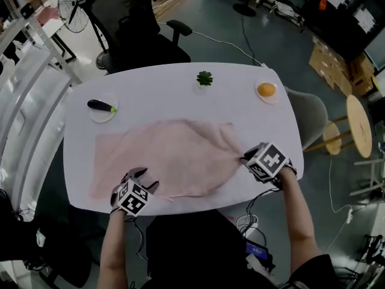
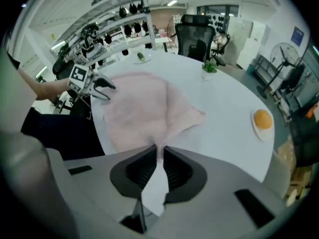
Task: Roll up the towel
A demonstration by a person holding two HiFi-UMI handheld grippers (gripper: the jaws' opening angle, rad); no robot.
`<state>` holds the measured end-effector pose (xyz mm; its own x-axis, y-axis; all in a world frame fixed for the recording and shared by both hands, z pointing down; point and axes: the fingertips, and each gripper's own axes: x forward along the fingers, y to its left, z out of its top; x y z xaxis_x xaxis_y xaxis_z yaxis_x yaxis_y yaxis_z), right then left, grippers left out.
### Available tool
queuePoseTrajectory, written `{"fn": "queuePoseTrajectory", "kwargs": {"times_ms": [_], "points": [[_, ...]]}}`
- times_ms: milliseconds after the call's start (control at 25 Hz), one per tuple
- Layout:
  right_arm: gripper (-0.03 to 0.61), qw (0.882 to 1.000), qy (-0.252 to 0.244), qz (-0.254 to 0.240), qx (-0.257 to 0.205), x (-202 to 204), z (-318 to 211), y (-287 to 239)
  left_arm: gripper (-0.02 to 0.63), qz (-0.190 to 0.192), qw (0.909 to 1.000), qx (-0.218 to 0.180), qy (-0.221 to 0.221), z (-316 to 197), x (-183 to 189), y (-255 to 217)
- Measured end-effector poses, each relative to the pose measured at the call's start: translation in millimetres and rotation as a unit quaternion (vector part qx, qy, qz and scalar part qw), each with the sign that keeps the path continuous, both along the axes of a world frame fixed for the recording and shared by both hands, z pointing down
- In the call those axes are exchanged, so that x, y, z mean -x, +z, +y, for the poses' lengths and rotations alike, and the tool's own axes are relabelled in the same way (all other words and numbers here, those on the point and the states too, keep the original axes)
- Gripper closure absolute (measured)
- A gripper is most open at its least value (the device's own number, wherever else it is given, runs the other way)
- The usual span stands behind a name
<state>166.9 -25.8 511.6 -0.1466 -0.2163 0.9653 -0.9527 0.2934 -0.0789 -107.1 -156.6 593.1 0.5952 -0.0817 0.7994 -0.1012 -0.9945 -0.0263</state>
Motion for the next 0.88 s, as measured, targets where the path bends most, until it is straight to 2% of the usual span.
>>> {"fn": "queuePoseTrajectory", "kwargs": {"times_ms": [160,280,400,440,560,640,760,800,880], "points": [[0.528,0.996,0.018,0.044,0.079,-16,40,19,0.337,-0.017,0.9994,-0.009,0.028,-3,2,9],[0.516,0.993,0.057,0.044,0.096,-29,53,61,0.337,-0.023,0.9988,-0.008,0.043,0,-2,12],[0.457,0.983,0.114,0.036,0.139,-35,77,96,0.334,-0.032,0.9983,-0.004,0.048,6,-2,15],[0.432,0.982,0.123,0.035,0.140,-37,81,99,0.331,-0.036,0.9981,-0.004,0.051,8,-1,17],[0.343,0.987,0.126,0.032,0.090,-50,67,81,0.328,-0.038,0.9981,-0.004,0.049,9,-2,15],[0.321,0.991,0.129,0.018,0.019,-61,43,56,0.328,-0.031,0.9988,0.000,0.039,9,-7,11],[0.346,0.985,0.142,-0.018,-0.096,-72,-7,27,0.328,-0.022,0.9994,0.003,0.026,10,-19,6],[0.366,0.983,0.143,-0.024,-0.117,-75,-23,25,0.328,-0.022,0.9995,0.002,0.022,10,-22,5],[0.384,0.982,0.135,-0.024,-0.129,-80,-53,34,0.328,-0.026,0.9996,-0.001,0.014,10,-24,1]]}}
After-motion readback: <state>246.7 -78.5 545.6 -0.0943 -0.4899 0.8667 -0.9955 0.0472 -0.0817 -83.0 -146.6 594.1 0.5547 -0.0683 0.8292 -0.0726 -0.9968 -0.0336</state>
